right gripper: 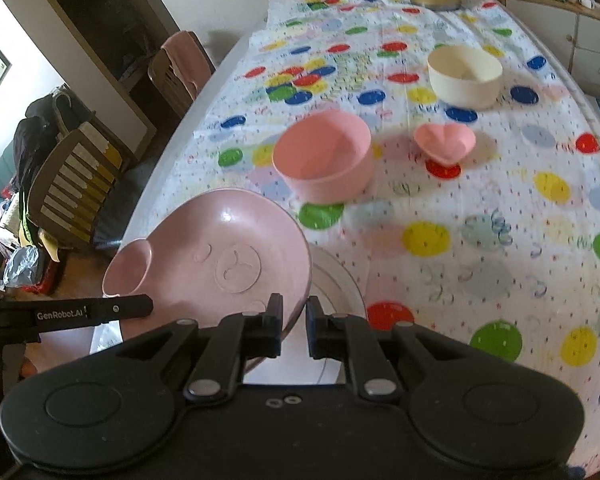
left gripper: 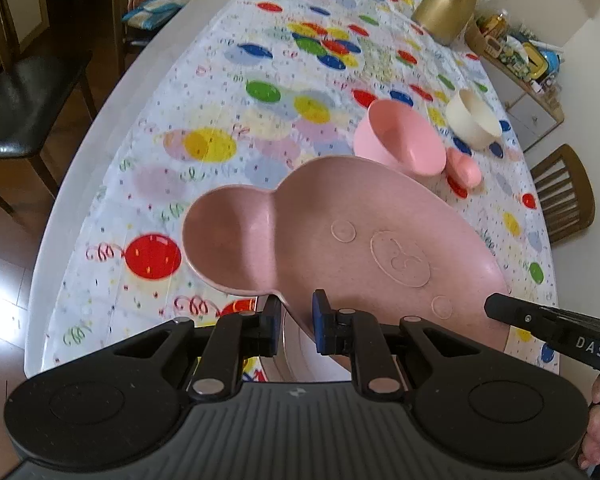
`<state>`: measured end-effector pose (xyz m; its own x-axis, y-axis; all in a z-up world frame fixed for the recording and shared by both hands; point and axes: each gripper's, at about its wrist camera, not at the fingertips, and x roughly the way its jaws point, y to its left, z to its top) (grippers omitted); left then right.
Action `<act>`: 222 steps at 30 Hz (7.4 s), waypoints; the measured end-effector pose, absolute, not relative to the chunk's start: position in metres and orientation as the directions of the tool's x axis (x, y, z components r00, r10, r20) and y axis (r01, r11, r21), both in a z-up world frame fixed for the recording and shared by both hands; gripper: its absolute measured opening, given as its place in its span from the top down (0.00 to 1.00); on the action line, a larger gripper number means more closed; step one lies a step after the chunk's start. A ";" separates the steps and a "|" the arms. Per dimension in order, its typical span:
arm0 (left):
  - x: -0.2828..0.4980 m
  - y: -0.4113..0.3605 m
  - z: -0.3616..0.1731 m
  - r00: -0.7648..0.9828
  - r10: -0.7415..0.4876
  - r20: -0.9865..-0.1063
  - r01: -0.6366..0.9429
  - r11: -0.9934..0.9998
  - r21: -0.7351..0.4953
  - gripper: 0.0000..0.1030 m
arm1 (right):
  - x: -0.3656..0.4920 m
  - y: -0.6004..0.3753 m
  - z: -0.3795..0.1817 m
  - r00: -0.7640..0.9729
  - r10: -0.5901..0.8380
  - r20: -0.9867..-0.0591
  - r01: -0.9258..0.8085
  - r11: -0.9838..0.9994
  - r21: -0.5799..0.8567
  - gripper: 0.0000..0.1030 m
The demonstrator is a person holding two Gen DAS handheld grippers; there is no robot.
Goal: Organize plates and bowls
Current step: 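Lift the pink bear plate with both grippers toward the white plate stack, then lower the pink bear plate onto the stacked white plates, then open both grippers and lift away from the pink bear plate, then move both grippers to the rim of the pink round bowl, then close both grippers on the rim of the pink round bowl, then carry the pink bowl with both grippers and lower it onto the plate stack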
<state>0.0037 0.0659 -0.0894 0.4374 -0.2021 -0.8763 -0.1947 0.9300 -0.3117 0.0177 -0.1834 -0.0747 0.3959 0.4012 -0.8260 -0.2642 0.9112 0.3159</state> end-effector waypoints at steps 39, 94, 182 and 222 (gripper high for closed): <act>-0.005 0.076 -0.129 0.321 -0.274 -0.907 -0.206 0.914 -0.350 0.85 | -0.007 -0.189 -0.130 0.220 0.416 -0.882 -0.214 0.903 0.373 0.90; 0.048 0.024 -0.016 0.640 -0.202 -0.742 0.052 0.974 -0.221 0.24 | 0.040 -0.192 -0.023 0.582 0.300 -0.756 -0.260 0.949 0.176 0.11; 0.134 -0.087 -0.074 0.458 -0.222 -0.861 0.035 0.972 -0.232 0.90 | 0.115 -0.243 -0.086 0.408 0.212 -0.888 -0.154 0.975 0.162 0.87; 0.058 -0.169 -0.119 0.208 -0.336 -0.918 0.315 0.912 -0.262 0.90 | -0.009 -0.326 -0.128 0.302 0.144 -0.942 0.059 0.984 0.169 0.87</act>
